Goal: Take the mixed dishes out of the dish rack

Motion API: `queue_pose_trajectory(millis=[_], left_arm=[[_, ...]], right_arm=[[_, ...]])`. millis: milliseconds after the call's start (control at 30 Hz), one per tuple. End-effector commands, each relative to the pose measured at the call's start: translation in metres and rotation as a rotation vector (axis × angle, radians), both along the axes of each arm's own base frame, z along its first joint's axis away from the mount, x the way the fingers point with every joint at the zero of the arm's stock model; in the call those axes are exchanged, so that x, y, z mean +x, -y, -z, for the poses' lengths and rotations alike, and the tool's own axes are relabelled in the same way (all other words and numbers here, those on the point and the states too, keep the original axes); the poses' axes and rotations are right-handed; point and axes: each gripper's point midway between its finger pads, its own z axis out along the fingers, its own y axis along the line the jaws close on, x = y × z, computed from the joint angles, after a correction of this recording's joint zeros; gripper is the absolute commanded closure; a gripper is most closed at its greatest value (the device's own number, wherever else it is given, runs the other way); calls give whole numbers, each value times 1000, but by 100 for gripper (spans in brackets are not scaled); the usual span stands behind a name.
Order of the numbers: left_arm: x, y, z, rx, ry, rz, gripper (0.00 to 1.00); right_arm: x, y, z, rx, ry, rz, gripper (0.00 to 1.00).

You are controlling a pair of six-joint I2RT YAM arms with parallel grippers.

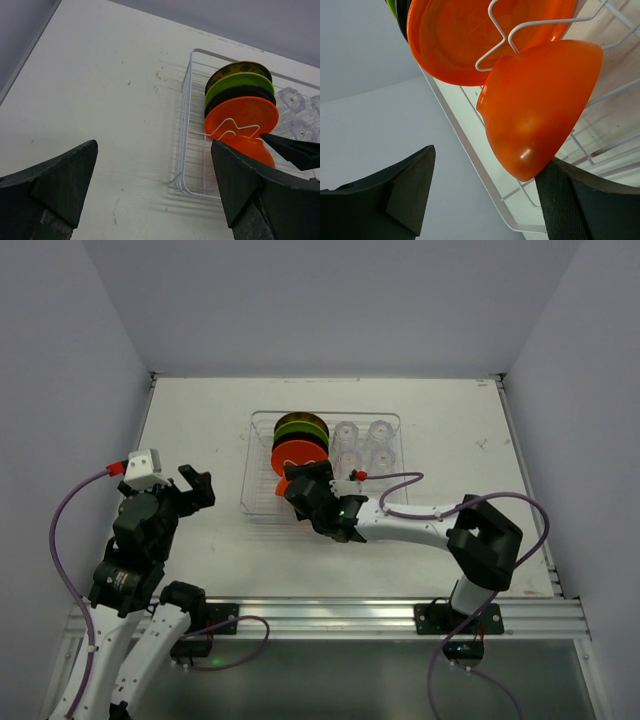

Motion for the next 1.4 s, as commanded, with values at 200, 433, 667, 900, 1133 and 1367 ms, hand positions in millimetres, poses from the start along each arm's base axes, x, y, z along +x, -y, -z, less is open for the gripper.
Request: queue_pose_trajectory(millis=[200, 433, 667, 900, 1133, 1367], left_arm=[[3, 3, -11, -9, 51, 13, 0], [2, 2, -12, -10, 54, 12, 0], [0, 1, -14, -13, 64, 7, 0], [-1, 2, -15, -17, 72, 13, 0], [-2, 4, -15, -17, 73, 25, 0], [-3, 4, -16, -17, 74, 24, 0]], right_arm=[[9, 41, 21, 146, -36, 263, 23], [9, 36, 17, 187, 56, 192, 23], [7, 37, 21, 165, 46, 180, 28], [5, 38, 26, 163, 45, 171, 36], [6, 39, 24, 163, 73, 161, 38], [8, 33, 23, 142, 109, 128, 43]])
